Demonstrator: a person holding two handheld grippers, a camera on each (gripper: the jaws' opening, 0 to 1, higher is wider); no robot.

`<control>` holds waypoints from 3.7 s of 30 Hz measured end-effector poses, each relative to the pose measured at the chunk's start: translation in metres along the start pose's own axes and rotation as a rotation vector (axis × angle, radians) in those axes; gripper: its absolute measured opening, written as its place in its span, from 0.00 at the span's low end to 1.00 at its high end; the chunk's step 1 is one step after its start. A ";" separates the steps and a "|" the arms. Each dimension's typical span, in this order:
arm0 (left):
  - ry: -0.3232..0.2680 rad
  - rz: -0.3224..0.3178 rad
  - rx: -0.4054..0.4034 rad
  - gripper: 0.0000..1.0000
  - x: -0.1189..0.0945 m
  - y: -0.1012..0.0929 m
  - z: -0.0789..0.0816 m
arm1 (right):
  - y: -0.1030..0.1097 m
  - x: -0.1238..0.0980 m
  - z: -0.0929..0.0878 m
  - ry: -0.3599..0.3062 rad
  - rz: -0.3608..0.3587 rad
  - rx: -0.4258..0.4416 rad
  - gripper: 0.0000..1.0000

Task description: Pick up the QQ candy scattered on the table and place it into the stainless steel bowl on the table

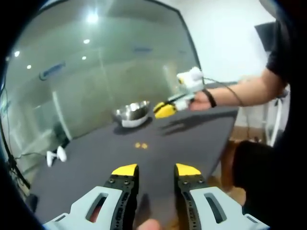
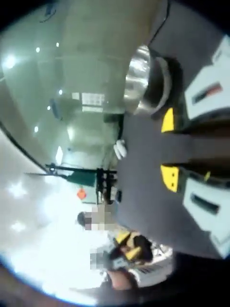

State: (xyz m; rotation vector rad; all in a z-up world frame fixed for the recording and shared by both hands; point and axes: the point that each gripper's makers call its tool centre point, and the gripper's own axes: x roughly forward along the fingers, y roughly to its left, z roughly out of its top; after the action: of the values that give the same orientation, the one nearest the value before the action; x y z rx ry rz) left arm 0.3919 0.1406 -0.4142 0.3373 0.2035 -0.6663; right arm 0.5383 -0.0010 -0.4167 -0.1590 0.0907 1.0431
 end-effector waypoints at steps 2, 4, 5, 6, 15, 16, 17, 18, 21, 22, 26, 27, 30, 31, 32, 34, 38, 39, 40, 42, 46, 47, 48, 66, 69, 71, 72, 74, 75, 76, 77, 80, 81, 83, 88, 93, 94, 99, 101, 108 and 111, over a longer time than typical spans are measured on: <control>0.003 -0.002 0.005 0.31 0.001 0.000 0.001 | 0.007 -0.007 -0.003 0.008 0.019 -0.006 0.25; 0.002 -0.005 0.010 0.31 0.001 -0.001 0.002 | 0.010 -0.013 -0.004 0.015 0.026 -0.003 0.25; 0.000 -0.006 0.008 0.31 0.002 -0.002 0.003 | 0.012 -0.015 -0.005 0.015 0.030 0.000 0.25; 0.000 -0.008 0.005 0.31 0.002 -0.003 0.003 | 0.013 -0.016 -0.006 0.017 0.031 0.002 0.25; 0.001 -0.018 0.004 0.31 0.004 -0.009 0.002 | 0.023 -0.009 -0.027 0.048 0.057 0.022 0.25; 0.001 -0.017 0.004 0.31 0.003 -0.009 0.002 | 0.024 -0.008 -0.029 0.053 0.063 0.027 0.25; 0.002 -0.017 0.005 0.31 0.003 -0.009 0.002 | 0.025 -0.006 -0.030 0.055 0.068 0.029 0.25; 0.003 -0.017 0.006 0.31 0.002 -0.008 0.002 | 0.026 -0.003 -0.031 0.055 0.074 0.030 0.25; 0.005 -0.016 0.008 0.31 0.002 -0.008 0.002 | 0.028 0.004 -0.034 0.076 0.082 0.003 0.25; 0.005 -0.016 0.008 0.31 0.002 -0.007 0.002 | 0.029 0.007 -0.036 0.086 0.089 -0.011 0.25; 0.000 -0.008 0.004 0.31 0.001 -0.006 0.002 | 0.033 0.020 -0.037 0.100 0.129 -0.014 0.25; -0.001 -0.004 0.001 0.31 0.001 -0.005 0.002 | 0.033 0.023 -0.038 0.105 0.135 -0.013 0.25; 0.000 0.003 -0.007 0.31 0.000 -0.003 0.001 | 0.035 0.033 -0.039 0.112 0.163 -0.002 0.25; 0.000 -0.002 -0.007 0.31 0.000 -0.004 0.001 | 0.035 0.036 -0.039 0.116 0.170 -0.003 0.25; -0.006 -0.007 -0.013 0.31 0.000 -0.005 0.002 | 0.037 0.040 -0.040 0.123 0.180 -0.005 0.25; -0.016 -0.007 -0.020 0.31 0.000 -0.005 0.004 | 0.040 0.046 -0.040 0.129 0.192 -0.011 0.25; -0.009 0.002 -0.021 0.31 0.000 -0.002 0.001 | 0.044 0.058 -0.042 0.147 0.214 -0.023 0.25; -0.008 0.003 -0.021 0.31 0.000 -0.002 0.001 | 0.045 0.060 -0.042 0.150 0.218 -0.026 0.25; -0.008 0.004 -0.022 0.31 -0.001 -0.002 0.000 | 0.045 0.062 -0.042 0.151 0.222 -0.029 0.25; -0.006 0.006 -0.023 0.31 -0.001 -0.002 0.000 | 0.046 0.067 -0.044 0.157 0.232 -0.026 0.25; 0.011 0.010 -0.011 0.31 0.002 -0.002 -0.005 | 0.045 0.078 -0.047 0.170 0.243 -0.020 0.25; 0.014 0.012 -0.006 0.31 0.002 -0.002 -0.005 | 0.045 0.079 -0.047 0.172 0.246 -0.017 0.25; 0.015 0.012 -0.004 0.31 0.002 -0.002 -0.005 | 0.046 0.081 -0.047 0.174 0.253 -0.016 0.25; 0.016 0.005 -0.004 0.31 0.003 -0.004 -0.004 | 0.057 0.097 -0.044 0.187 0.290 -0.047 0.19; 0.017 0.001 -0.002 0.31 0.004 -0.005 -0.004 | 0.058 0.098 -0.044 0.188 0.284 -0.064 0.09; 0.015 -0.001 -0.001 0.31 0.005 -0.006 -0.003 | 0.058 0.097 -0.044 0.186 0.284 -0.072 0.09; 0.015 -0.002 0.000 0.31 0.005 -0.006 -0.003 | 0.058 0.097 -0.044 0.185 0.282 -0.070 0.09; 0.013 -0.003 0.001 0.31 0.005 -0.006 -0.002 | 0.058 0.097 -0.044 0.184 0.280 -0.064 0.09; 0.014 -0.004 0.001 0.31 0.005 -0.006 -0.002 | 0.057 0.097 -0.044 0.184 0.279 -0.062 0.09; 0.014 -0.004 0.002 0.31 0.006 -0.006 -0.002 | 0.057 0.097 -0.044 0.184 0.279 -0.062 0.09; 0.015 -0.003 0.002 0.31 0.006 -0.006 -0.002 | 0.057 0.097 -0.044 0.184 0.279 -0.062 0.09; 0.011 0.001 -0.002 0.31 0.004 -0.005 -0.002 | 0.057 0.097 -0.044 0.185 0.279 -0.058 0.09; 0.011 0.002 -0.003 0.31 0.004 -0.005 -0.002 | 0.057 0.098 -0.044 0.185 0.279 -0.058 0.09; 0.014 0.004 -0.001 0.31 0.004 -0.004 -0.003 | 0.057 0.098 -0.044 0.185 0.280 -0.056 0.09; 0.015 0.001 0.000 0.31 0.005 -0.005 -0.002 | 0.057 0.097 -0.042 0.194 0.276 -0.061 0.09; 0.010 -0.005 0.007 0.31 0.008 -0.006 0.001 | 0.047 0.088 -0.032 0.167 0.261 -0.047 0.09; 0.010 -0.006 0.008 0.31 0.008 -0.006 0.001 | 0.040 0.085 -0.031 0.163 0.240 -0.047 0.09; 0.007 -0.013 0.008 0.31 0.009 -0.008 0.002 | 0.008 0.067 -0.023 0.135 0.148 -0.017 0.09; 0.008 -0.015 0.010 0.31 0.010 -0.008 0.002 | -0.005 0.057 -0.017 0.119 0.115 -0.008 0.09; 0.002 -0.022 0.013 0.31 0.013 -0.009 0.005 | -0.047 0.023 -0.002 0.065 -0.002 0.027 0.09; 0.000 -0.033 0.019 0.31 0.016 -0.012 0.007 | -0.056 0.016 0.003 0.050 -0.028 0.031 0.09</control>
State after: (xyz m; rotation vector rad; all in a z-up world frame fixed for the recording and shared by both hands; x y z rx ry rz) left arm 0.3974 0.1205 -0.4154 0.3530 0.2029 -0.7018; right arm 0.5944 -0.0142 -0.4110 -0.1582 0.1496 1.0098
